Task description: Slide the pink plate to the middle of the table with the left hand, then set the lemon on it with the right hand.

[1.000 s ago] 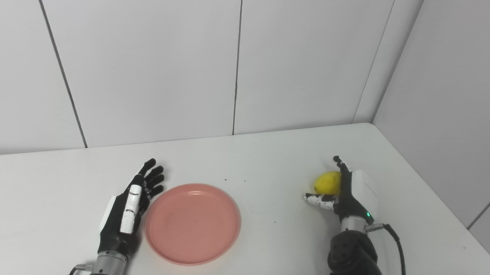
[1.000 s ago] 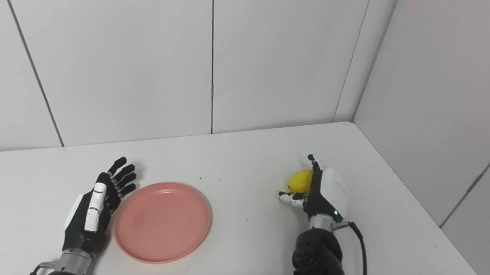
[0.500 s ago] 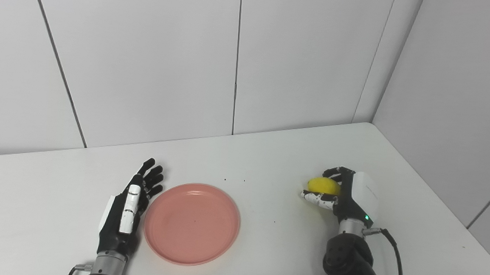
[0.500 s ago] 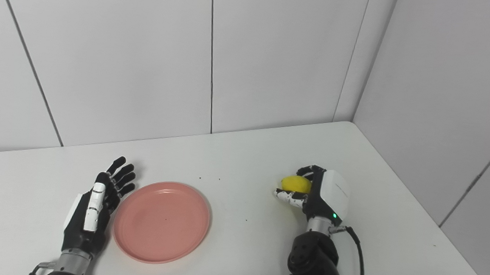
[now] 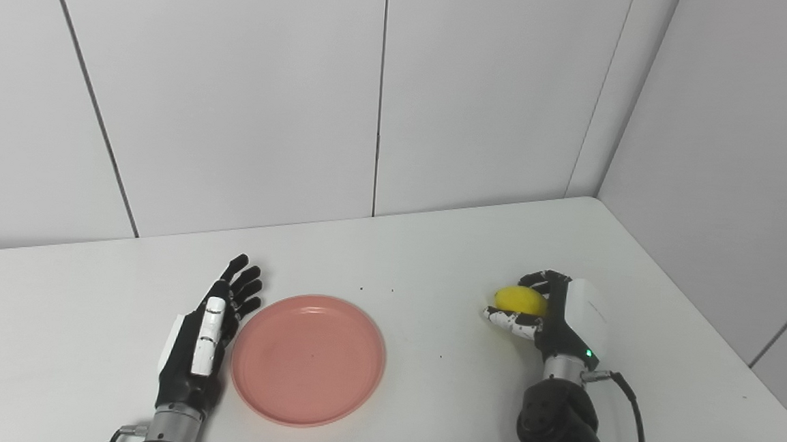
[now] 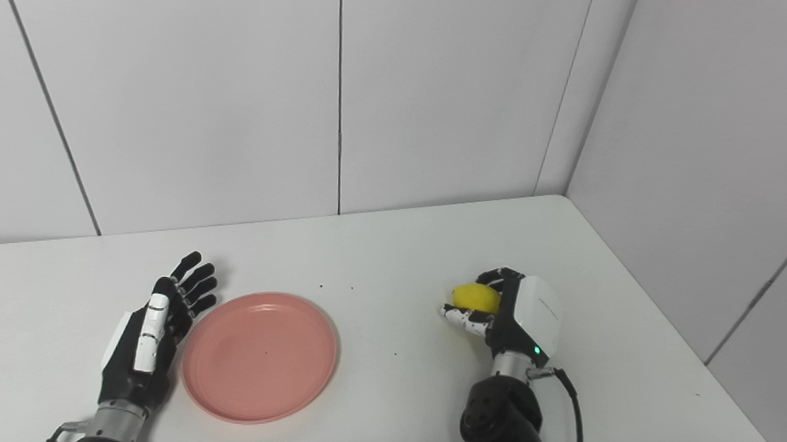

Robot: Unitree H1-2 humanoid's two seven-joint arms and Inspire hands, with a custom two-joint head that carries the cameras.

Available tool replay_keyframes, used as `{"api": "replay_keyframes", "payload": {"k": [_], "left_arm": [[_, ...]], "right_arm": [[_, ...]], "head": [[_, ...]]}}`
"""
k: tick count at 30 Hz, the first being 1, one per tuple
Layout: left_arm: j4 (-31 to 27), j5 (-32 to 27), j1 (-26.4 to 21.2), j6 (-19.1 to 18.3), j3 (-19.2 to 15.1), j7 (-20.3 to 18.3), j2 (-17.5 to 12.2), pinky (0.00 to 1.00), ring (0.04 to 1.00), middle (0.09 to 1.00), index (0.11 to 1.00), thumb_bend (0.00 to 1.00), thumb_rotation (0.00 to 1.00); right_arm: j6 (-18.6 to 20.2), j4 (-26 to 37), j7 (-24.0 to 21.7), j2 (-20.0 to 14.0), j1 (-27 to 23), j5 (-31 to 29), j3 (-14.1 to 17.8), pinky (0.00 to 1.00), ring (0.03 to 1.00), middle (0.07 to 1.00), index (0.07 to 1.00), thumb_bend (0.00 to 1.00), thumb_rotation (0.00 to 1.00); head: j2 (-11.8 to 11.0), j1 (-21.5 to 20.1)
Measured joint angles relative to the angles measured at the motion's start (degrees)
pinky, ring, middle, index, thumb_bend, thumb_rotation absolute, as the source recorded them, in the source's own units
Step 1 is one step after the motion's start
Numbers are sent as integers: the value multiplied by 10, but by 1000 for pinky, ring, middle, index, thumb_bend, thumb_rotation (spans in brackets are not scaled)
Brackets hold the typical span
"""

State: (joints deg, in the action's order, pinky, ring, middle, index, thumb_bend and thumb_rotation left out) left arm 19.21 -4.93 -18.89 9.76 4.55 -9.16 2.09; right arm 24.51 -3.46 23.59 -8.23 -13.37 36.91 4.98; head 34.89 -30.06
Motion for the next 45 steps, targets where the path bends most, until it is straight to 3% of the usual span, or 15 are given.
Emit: {"api": "replay_keyframes", "payload": {"k": [6, 8, 13, 15, 21, 23, 25, 27, 30, 33, 36, 39, 45], "left_arm": [[-2, 2, 1, -2, 0, 0, 0, 893, 900, 897, 890, 657, 1000], [-4, 3, 1, -4, 1, 0, 0, 899, 902, 900, 893, 651, 1000], [-10, 7, 4, -17, 3, 0, -1, 915, 903, 899, 894, 638, 1000], [-16, 10, 7, -20, 3, 0, -1, 915, 905, 899, 896, 627, 1000], [-22, 17, 11, -23, 4, 1, 1, 926, 907, 901, 895, 633, 1000], [-22, 17, 11, -23, 4, 2, 2, 924, 908, 901, 896, 632, 1000], [-23, 17, 11, -24, 4, 2, 3, 925, 909, 902, 896, 630, 1000], [-24, 17, 11, -25, 4, 2, 4, 930, 910, 904, 899, 626, 1000], [-27, 18, 13, -29, 4, 3, 7, 928, 907, 902, 899, 618, 1000], [-35, 22, 18, -32, 5, 11, 10, 922, 907, 903, 900, 614, 1000], [-45, 30, 25, -34, 8, 17, 15, 916, 909, 906, 902, 606, 1000], [-53, 33, 32, -35, 9, 23, 24, 894, 909, 910, 901, 578, 1000], [-60, 44, 39, -35, 11, 35, 36, 882, 904, 907, 903, 539, 1000]], "right_arm": [[-25, 33, 23, 6, 4, 0, -7, 194, 395, 501, 486, 517, 0], [-35, 49, 23, 9, 4, -2, -10, 224, 360, 456, 533, 510, 0], [-53, 81, 20, 22, -1, -18, -31, 201, 402, 503, 487, 517, 0], [-62, 82, 18, 27, -5, -23, -43, 269, 379, 470, 533, 511, 0], [-109, 57, 17, 42, -22, -42, -78, 278, 369, 459, 544, 509, 0], [-121, 42, 15, 46, -26, -47, -91, 252, 407, 494, 498, 516, 0], [-130, 33, 7, 52, -28, -51, -103, 213, 408, 500, 489, 517, 0], [-143, 25, -2, 58, -31, -60, -111, 280, 377, 468, 535, 510, 0], [-151, 17, -14, 62, -35, -71, -123, 342, 391, 484, 529, 512, 0], [-170, 7, -32, 62, -37, -82, -136, 315, 377, 470, 537, 510, 0], [-171, 8, -58, 62, -36, -88, -148, 279, 364, 459, 545, 508, 0], [-171, 10, -86, 62, -36, -96, -158, 209, 401, 499, 493, 515, 0], [-171, 12, -115, 62, -36, -100, -175, 180, 393, 504, 487, 516, 0]], "head": [[2, 8], [2, 9], [3, 12], [4, 8], [5, 15], [5, 19], [6, 26], [8, 37], [10, 54], [11, 73], [12, 101], [15, 126], [17, 163]]}}
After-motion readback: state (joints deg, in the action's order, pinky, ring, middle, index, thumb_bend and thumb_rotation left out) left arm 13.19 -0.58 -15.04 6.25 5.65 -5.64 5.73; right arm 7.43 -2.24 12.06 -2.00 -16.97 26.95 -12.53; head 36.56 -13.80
